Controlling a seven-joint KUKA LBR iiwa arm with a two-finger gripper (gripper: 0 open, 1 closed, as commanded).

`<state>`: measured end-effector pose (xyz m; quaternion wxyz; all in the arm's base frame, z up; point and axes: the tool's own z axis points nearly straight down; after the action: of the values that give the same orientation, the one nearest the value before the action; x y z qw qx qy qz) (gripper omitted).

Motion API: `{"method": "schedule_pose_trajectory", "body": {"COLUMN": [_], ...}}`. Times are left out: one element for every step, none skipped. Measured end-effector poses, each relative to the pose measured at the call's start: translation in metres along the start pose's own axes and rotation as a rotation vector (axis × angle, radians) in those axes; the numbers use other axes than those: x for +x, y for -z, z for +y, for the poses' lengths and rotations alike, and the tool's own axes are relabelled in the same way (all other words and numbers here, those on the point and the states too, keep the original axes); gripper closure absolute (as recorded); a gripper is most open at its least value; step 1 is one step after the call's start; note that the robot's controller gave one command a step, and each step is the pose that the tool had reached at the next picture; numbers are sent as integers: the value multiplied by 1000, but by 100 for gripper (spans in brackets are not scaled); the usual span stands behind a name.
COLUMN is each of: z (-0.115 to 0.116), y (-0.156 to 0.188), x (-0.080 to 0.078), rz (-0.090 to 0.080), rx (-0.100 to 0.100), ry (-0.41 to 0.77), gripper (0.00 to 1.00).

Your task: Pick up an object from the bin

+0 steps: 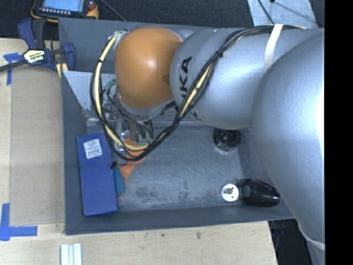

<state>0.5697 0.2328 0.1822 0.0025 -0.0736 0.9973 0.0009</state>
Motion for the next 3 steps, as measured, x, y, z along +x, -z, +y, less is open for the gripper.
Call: {"method": "schedule_pose_trajectory", "body": {"z": [-54,-81,-66], "y": [-15,-25,-58], "x": [6,2,-2], "rz": [2,2,-2], "rx": [0,5,0], "ry": [0,-8,7], "gripper": [0,0,0]}}
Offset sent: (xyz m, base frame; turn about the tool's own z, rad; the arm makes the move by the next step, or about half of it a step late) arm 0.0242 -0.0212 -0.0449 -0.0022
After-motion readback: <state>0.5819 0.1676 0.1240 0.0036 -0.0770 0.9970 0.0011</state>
